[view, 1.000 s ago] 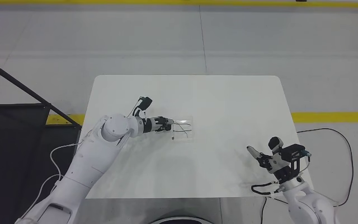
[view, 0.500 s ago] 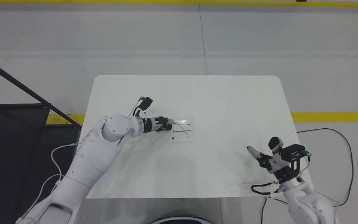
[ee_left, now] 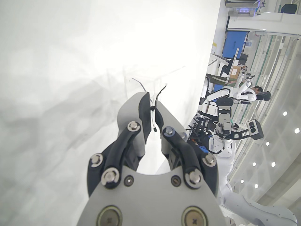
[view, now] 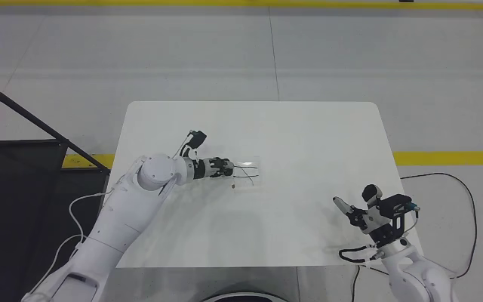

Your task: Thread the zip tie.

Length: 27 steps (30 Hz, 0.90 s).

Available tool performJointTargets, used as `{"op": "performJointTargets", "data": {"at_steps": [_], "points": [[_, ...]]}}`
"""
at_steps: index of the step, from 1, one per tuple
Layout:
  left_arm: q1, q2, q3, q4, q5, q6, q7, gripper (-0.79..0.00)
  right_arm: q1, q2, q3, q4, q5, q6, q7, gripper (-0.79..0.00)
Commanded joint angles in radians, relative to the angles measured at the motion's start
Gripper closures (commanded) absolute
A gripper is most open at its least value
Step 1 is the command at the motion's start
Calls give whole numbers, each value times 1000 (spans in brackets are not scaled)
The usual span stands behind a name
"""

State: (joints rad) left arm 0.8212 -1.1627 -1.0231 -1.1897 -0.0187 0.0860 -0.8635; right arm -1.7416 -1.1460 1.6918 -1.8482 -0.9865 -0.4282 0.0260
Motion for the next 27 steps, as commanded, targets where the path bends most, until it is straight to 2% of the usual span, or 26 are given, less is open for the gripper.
{"op": "performJointTargets", "data": {"at_steps": [1, 18, 27], "points": [[-1, 0, 0, 1, 0, -1, -1, -123, 0, 0, 0, 0, 0, 0, 0, -785], [32, 9, -38, -38, -10, -43, -21, 0, 0, 0, 0, 0, 0, 0, 0, -785], [86, 27, -91, -114, -18, -112, -54, 0, 0, 0, 0, 0, 0, 0, 0, -785]]}}
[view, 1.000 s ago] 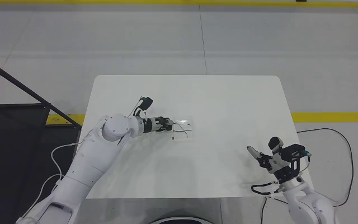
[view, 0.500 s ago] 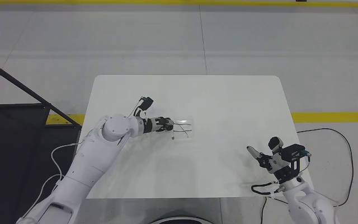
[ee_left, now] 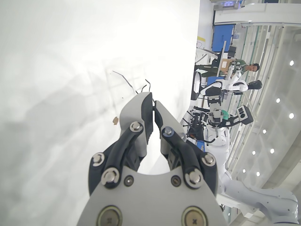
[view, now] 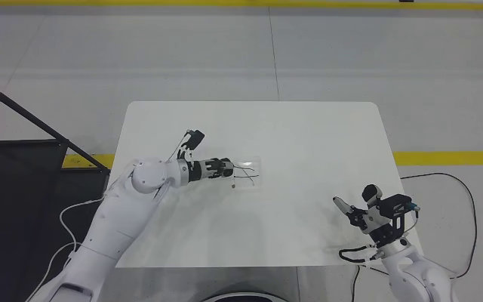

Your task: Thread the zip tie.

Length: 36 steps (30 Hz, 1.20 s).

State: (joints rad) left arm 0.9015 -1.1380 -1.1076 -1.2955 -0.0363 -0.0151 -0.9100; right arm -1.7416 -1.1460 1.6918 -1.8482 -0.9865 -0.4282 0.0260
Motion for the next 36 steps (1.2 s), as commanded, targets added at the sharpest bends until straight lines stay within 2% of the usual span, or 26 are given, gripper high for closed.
{"op": "performJointTargets", "data": {"at_steps": [1, 7, 11, 20, 33, 36], "points": [[12, 5, -13, -17, -1, -21, -14, 0, 0, 0, 0, 0, 0, 0, 0, -785], [49, 17, -48, -67, -23, -93, -52, 0, 0, 0, -2, -9, 0, 4, -1, -785], [60, 24, -69, -79, -66, -141, -125, 0, -11, 1, -5, -47, 4, -23, 25, -785], [52, 38, -111, -70, -212, -181, -309, 0, -37, 6, -25, -186, 35, -80, 126, -785], [64, 39, -113, -81, -221, -181, -290, 0, -37, 6, -30, -198, 33, -76, 138, -785], [63, 37, -103, -98, -246, -172, -294, 0, -9, 9, -71, -194, 18, -132, 184, -785]]}}
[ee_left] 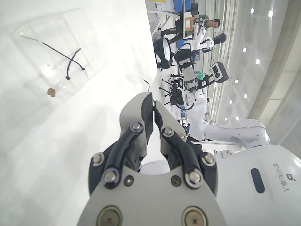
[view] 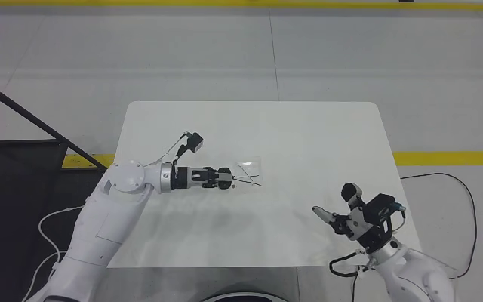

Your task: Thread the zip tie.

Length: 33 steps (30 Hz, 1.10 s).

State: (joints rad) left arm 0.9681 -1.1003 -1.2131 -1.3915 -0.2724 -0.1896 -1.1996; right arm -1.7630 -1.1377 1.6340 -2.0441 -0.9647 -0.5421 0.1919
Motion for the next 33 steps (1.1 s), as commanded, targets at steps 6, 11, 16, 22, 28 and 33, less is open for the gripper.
{"op": "performJointTargets", "data": {"at_steps": [6, 11, 16, 22, 28, 33], "points": [[-44, -5, 29, 16, -66, 13, -53, 0, 98, 4, -107, 4, 18, -84, 127, -785], [-76, -10, 51, 53, -115, -5, -105, 0, 177, 11, -174, 38, 145, -221, 230, -785], [-93, -4, 48, 97, -113, -59, -174, 0, 214, 16, -168, 55, 190, -219, 283, -785], [-89, 7, 36, 100, -109, -107, -244, 0, 214, 16, -168, 55, 190, -219, 283, -785], [-99, 9, 53, 88, -139, -119, -306, 0, 260, 19, -233, 82, 241, -235, 346, -785], [-108, 7, 80, 79, -118, -117, -293, 0, 376, 25, -302, 168, 400, -277, 475, -785]]}}
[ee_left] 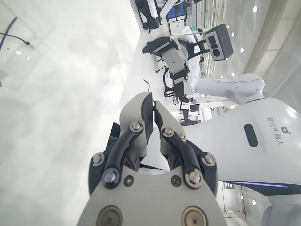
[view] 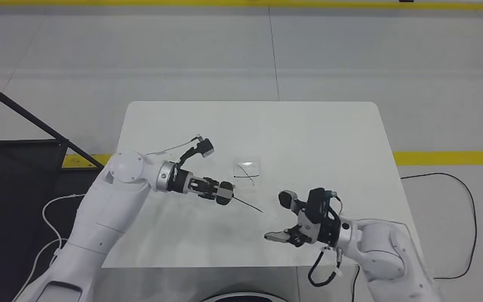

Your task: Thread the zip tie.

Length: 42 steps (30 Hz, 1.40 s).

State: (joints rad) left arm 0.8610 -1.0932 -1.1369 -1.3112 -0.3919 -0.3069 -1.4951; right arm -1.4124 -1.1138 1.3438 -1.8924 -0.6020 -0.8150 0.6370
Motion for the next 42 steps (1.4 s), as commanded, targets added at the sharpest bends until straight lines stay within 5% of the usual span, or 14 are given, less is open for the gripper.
{"op": "performJointTargets", "data": {"at_steps": [1, 4, 12, 17, 35, 42], "points": [[-2, 0, 8, -4, 3, -1, 4, 0, 47, 2, -24, 32, 69, -6, 57, -776], [-1, 0, 18, -8, 4, -2, 7, 0, 102, 6, -52, 69, 140, -1, 121, -545], [0, 2, 32, -19, 1, -10, 8, 0, 177, 16, -101, 124, 222, 19, 223, -268], [1, 5, 34, -21, -7, -20, 9, 0, 199, 22, -123, 138, 250, 30, 261, -200], [-1, 13, 40, -17, -17, -27, 19, 0, 259, 39, -183, 174, 300, 62, 300, -237], [-5, 17, 41, -15, -23, -28, 14, 0, 271, 44, -198, 178, 304, 72, 297, -89]]}}
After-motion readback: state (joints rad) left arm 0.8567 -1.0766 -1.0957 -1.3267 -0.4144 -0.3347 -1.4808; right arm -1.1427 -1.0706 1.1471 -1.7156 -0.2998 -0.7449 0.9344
